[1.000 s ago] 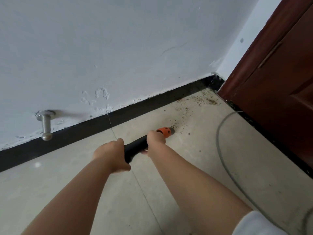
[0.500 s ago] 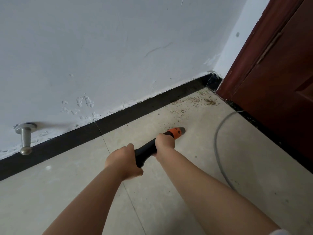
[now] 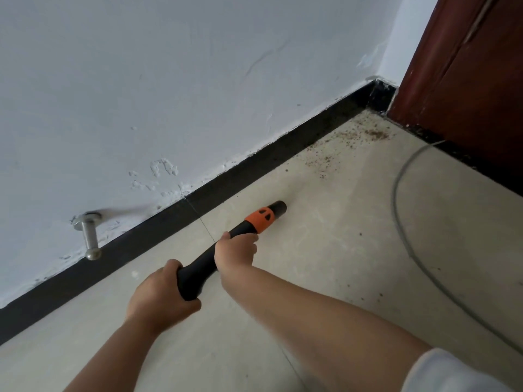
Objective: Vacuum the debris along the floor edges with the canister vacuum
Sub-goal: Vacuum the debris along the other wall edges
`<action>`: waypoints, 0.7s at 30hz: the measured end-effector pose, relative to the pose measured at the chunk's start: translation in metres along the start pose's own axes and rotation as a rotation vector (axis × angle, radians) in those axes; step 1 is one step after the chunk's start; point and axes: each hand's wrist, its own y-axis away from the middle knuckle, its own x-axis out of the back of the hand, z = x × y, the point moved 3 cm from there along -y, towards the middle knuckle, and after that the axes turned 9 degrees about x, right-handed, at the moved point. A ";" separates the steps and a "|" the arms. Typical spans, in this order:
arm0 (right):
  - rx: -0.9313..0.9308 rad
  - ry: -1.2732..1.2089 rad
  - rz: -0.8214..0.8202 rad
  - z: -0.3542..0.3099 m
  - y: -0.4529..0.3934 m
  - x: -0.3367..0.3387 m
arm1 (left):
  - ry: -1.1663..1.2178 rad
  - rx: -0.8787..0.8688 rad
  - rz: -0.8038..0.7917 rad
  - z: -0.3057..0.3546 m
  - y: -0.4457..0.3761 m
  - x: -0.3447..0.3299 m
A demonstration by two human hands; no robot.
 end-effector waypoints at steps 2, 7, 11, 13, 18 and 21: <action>0.006 0.017 -0.009 0.006 0.005 -0.005 | 0.005 0.017 -0.012 -0.009 0.004 -0.002; 0.003 0.061 -0.057 0.022 0.015 -0.018 | -0.003 0.059 -0.039 -0.032 0.014 -0.002; 0.013 0.035 -0.071 0.018 0.012 -0.018 | -0.029 0.069 -0.044 -0.026 0.012 0.001; 0.029 0.028 -0.050 0.012 0.005 -0.011 | -0.037 0.059 -0.043 -0.011 0.008 0.000; 0.081 0.004 0.029 -0.005 -0.021 0.016 | -0.008 0.013 -0.057 0.035 -0.006 -0.004; 0.078 -0.068 0.033 -0.016 -0.035 0.033 | 0.025 0.015 -0.059 0.061 -0.013 -0.007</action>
